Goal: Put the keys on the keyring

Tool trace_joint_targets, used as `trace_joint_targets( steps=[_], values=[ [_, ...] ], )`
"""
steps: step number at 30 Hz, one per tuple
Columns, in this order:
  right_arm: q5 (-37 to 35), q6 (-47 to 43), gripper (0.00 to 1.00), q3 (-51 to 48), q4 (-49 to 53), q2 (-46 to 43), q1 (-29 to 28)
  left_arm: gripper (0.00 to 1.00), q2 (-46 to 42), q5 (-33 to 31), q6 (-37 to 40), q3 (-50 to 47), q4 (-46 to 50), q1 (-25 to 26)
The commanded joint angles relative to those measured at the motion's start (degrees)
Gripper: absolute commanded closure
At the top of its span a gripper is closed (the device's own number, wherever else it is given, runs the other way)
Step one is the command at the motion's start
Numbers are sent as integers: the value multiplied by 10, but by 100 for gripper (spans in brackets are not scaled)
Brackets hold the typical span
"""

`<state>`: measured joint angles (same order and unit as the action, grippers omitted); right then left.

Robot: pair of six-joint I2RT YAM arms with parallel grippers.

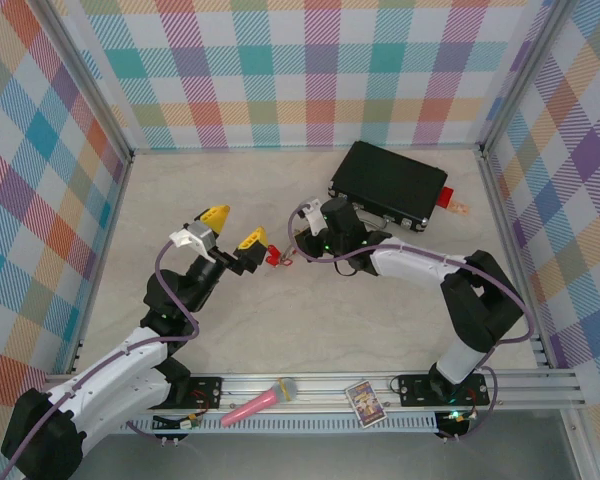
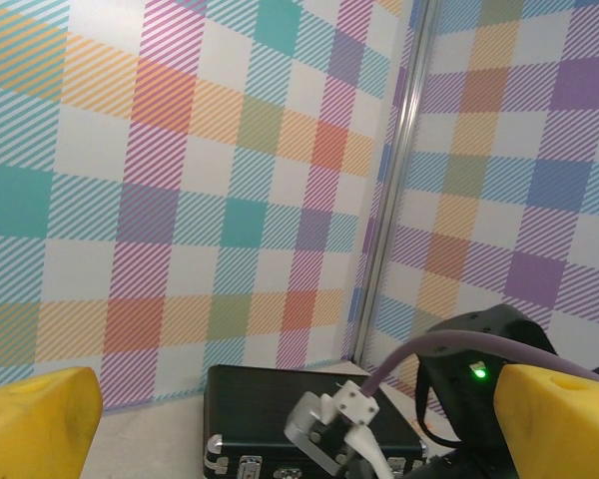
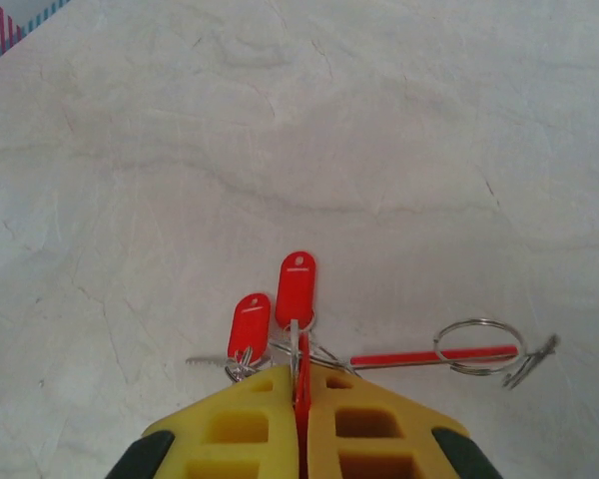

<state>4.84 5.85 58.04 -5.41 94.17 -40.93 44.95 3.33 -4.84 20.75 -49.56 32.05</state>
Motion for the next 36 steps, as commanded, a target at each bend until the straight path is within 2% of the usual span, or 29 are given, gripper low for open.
trace_joint_targets(
  steps=[1,16,28,36],
  values=[
    [-5,24,93,-25,-32,-27,2,0,0,1,2,0,-7,-6],
    [-24,32,93,-112,-6,-77,2,0,5,2,-2,-1,-11,-6],
    [-30,40,93,-148,92,-95,15,0,13,2,-1,-5,-18,-6],
    [-5,57,92,-158,155,-88,24,0,15,-1,0,-7,-22,-6]
  ],
)
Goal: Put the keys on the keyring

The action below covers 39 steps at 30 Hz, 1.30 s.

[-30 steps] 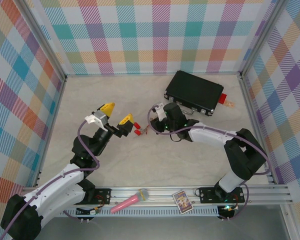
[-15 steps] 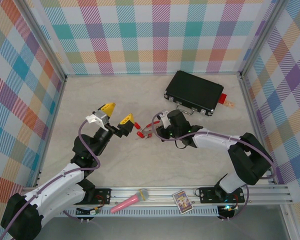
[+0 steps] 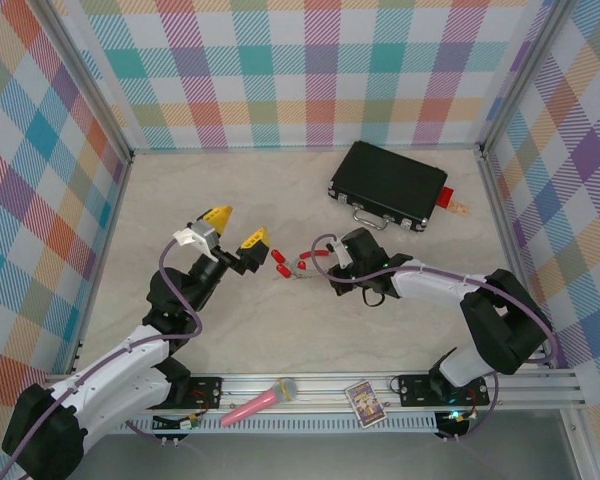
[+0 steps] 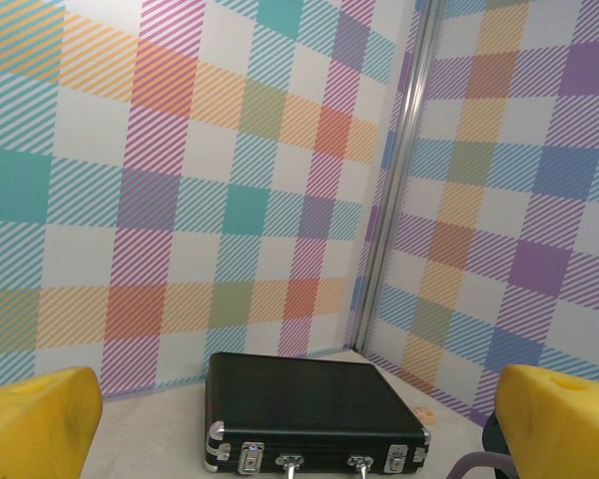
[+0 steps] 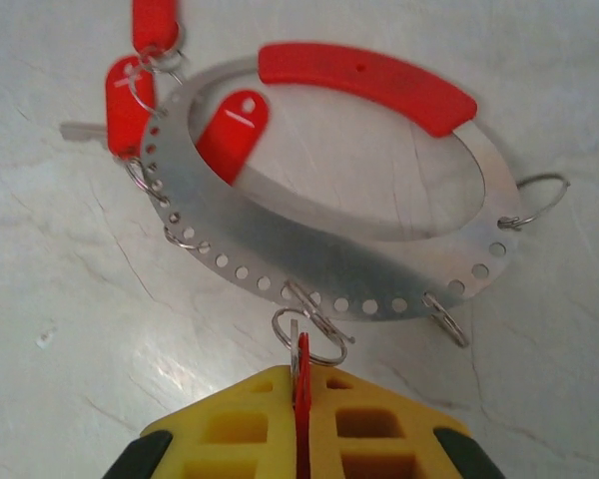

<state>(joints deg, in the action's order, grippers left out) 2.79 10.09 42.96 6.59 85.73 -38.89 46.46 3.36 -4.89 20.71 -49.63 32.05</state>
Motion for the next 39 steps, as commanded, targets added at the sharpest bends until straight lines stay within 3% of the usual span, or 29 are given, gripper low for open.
trace_joint_targets(
  steps=[1,12,23,26,39],
  values=[
    [18,16,92,-8,40,-3,5,0,0,-1,1,-7,-21,-6],
    [37,46,91,-25,81,8,5,0,-9,-5,2,-11,-19,-6],
    [55,86,83,-38,97,2,5,0,-11,-4,-1,-13,-21,-6],
    [44,96,72,-42,107,-15,5,0,-12,-6,0,-15,-21,-6],
    [-76,114,58,-63,120,-138,14,0,0,-7,-2,-13,-17,-6]
  ],
)
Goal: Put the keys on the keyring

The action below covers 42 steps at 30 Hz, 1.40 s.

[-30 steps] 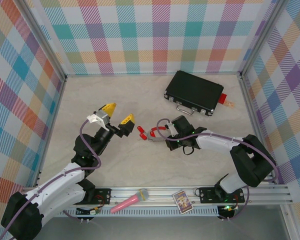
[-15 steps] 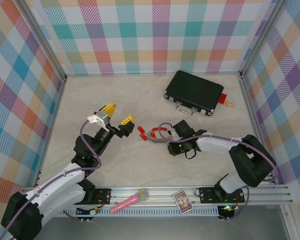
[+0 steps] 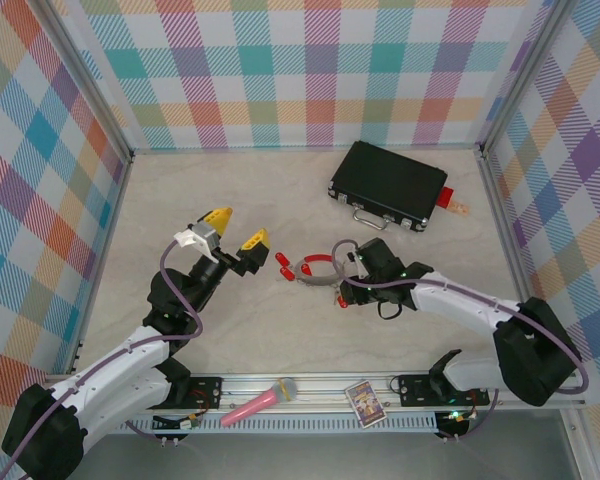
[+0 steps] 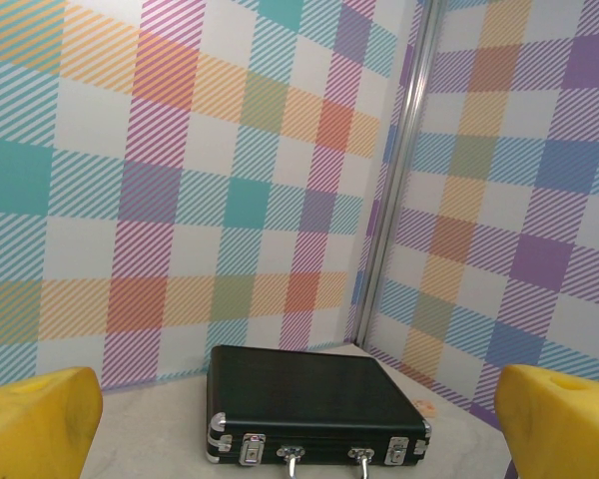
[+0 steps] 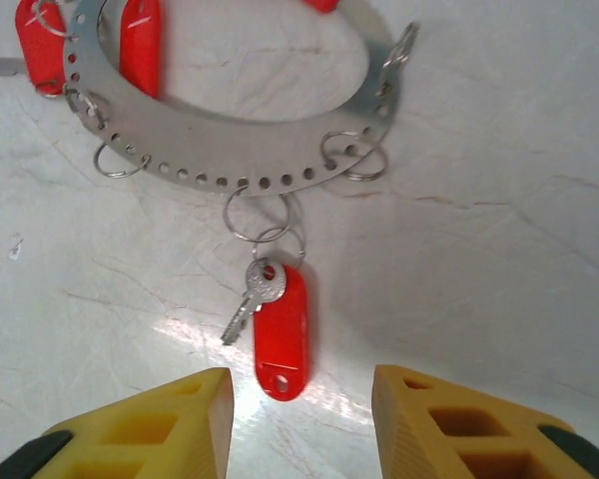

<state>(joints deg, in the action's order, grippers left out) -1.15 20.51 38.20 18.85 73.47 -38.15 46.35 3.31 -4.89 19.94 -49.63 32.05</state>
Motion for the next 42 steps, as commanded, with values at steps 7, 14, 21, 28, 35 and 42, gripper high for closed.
trace_joint_targets(
  steps=[7,14,21,28,35,42],
  values=[
    [-71,14,53,-34,-42,-61,19,0,24,-8,-18,3,-5,-6],
    [-82,18,45,-66,-83,-94,30,0,63,-23,-36,9,7,-6],
    [-91,18,19,-116,-128,-146,35,0,104,-40,-43,32,72,-6],
    [-50,22,1,-155,-179,-144,36,0,122,-69,-60,47,130,-6],
    [135,45,1,-158,-299,-62,36,0,126,-84,-72,67,155,-6],
    [214,46,1,-123,-339,37,35,0,126,-81,-81,71,164,-5]
  ],
)
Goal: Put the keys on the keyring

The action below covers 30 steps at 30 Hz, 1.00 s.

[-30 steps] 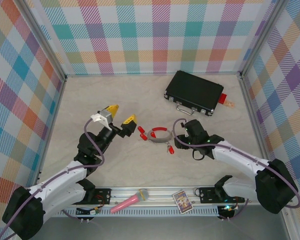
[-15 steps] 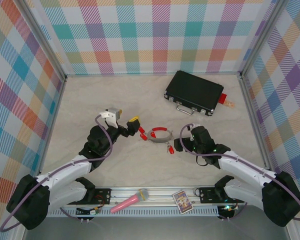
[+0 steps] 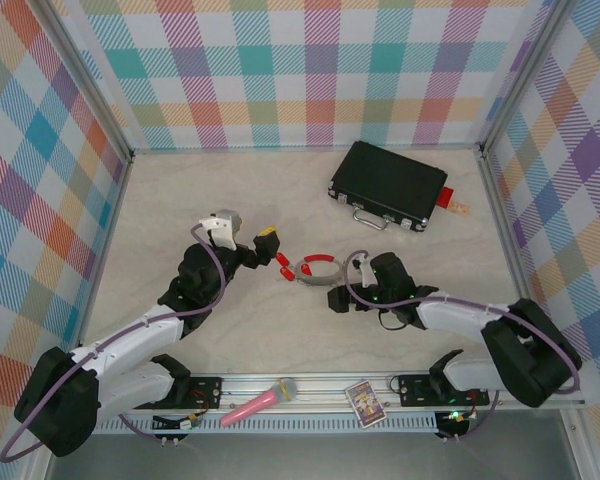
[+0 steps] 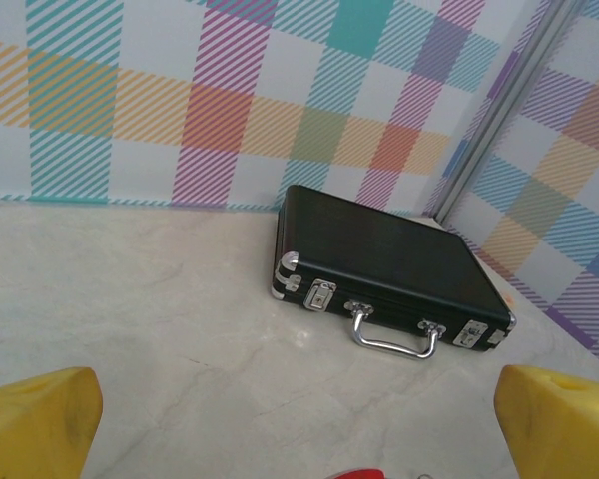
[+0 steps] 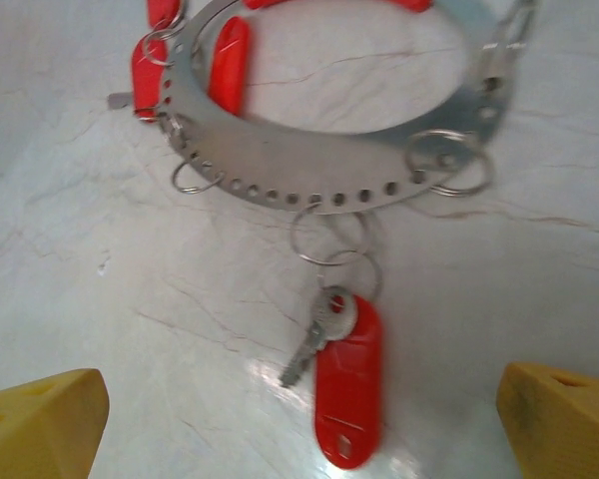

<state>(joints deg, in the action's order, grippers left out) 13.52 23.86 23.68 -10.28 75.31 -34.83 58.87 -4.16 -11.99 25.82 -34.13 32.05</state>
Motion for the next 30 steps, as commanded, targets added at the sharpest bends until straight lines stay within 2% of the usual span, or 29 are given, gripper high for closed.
trace_joint_targets(
  steps=[1,13,20,25,30],
  values=[
    [75,16,1,26,-51,29,2,0,0,-6,-11,11,9,-6],
    [89,24,1,56,-46,88,-57,0,-29,-12,-8,-9,15,-6],
    [69,29,1,39,-28,64,-75,0,-41,-13,-8,-21,16,-6],
    [32,23,1,34,9,32,-77,0,-42,-10,-9,-25,15,-6],
    [-61,14,1,30,73,-15,-76,0,-51,-12,-8,-27,24,-6]
  ],
)
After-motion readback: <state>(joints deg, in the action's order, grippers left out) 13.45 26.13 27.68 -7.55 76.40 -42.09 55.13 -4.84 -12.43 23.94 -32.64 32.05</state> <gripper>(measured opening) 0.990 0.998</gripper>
